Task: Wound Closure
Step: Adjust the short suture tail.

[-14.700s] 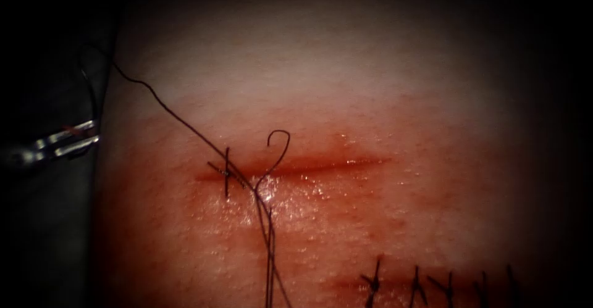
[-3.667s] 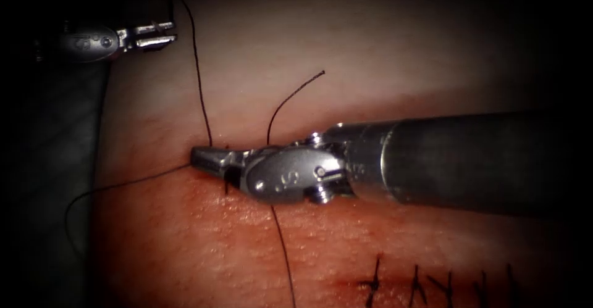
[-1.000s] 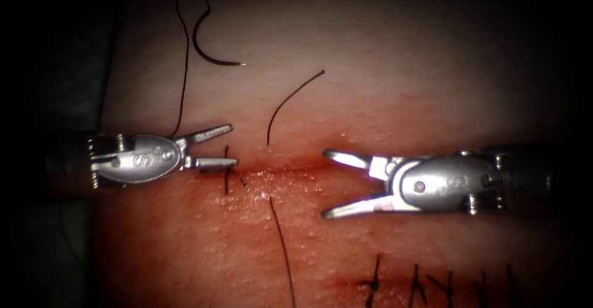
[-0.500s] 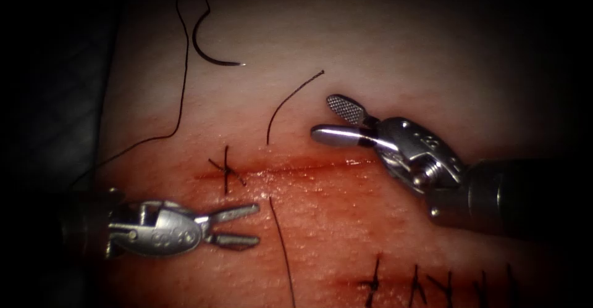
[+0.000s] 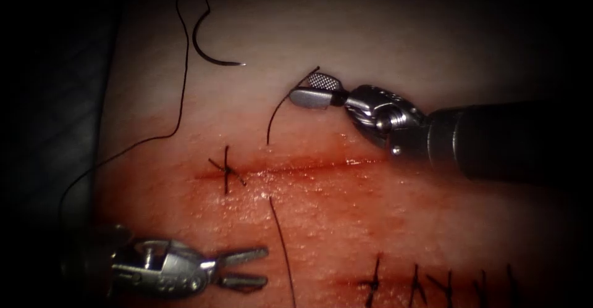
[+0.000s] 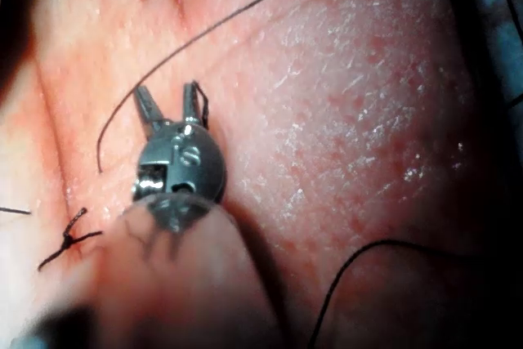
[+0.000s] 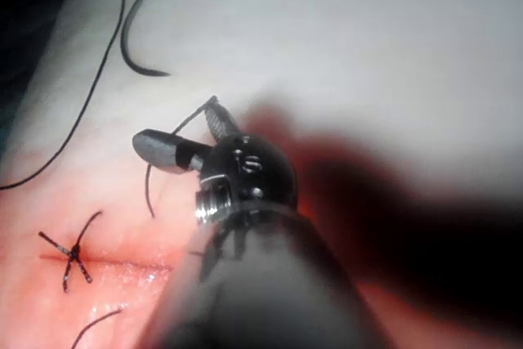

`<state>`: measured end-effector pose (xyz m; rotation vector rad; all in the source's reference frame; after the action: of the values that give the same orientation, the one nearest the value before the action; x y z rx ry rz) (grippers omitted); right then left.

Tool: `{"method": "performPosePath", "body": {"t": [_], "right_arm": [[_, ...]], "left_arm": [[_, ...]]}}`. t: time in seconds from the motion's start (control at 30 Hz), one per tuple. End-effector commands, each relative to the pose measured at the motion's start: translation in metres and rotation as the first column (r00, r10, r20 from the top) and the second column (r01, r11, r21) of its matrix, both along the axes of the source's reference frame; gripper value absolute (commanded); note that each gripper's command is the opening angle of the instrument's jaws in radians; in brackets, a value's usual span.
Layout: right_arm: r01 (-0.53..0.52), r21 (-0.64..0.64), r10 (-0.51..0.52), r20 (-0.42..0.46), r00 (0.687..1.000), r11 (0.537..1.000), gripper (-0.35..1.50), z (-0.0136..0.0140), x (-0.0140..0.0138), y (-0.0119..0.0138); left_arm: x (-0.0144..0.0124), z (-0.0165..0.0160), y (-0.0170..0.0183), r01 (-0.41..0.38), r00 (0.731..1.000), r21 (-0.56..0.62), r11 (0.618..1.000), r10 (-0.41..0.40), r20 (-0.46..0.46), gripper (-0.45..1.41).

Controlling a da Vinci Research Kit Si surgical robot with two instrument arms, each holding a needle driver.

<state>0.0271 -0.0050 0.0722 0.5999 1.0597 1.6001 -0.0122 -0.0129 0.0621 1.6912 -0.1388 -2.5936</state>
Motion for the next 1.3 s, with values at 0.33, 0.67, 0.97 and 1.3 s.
{"method": "performPosePath", "body": {"t": [0.33, 0.67, 0.97, 1.3], "right_arm": [[0.006, 0.001, -0.006, -0.004, 1.000, 1.000, 0.17, 0.0010, 0.0028, 0.0009], [0.241, -0.250, -0.193, 0.200, 0.961, 0.938, -0.35, -0.0007, 0.0045, 0.0022], [0.433, -0.360, -0.321, 0.330, 0.888, 0.827, -0.35, -0.0042, 0.0071, 0.0026], [0.509, -0.361, -0.388, 0.358, 0.850, 0.781, -0.35, -0.0053, 0.0078, 0.0026]], "left_arm": [[-0.0004, 0.0003, -0.0006, -0.005, 1.000, -0.002, 1.000, 0.005, 0.005, -0.03], [-0.0006, 0.0004, -0.0010, -0.011, 1.000, -0.003, 1.000, 0.011, -0.007, -0.05], [-0.0006, 0.0004, -0.0010, -0.010, 1.000, -0.004, 1.000, 0.010, -0.009, -0.05], [-0.0006, -0.0002, -0.0013, -0.011, 1.000, -0.004, 1.000, 0.011, -0.009, -0.01]]}}
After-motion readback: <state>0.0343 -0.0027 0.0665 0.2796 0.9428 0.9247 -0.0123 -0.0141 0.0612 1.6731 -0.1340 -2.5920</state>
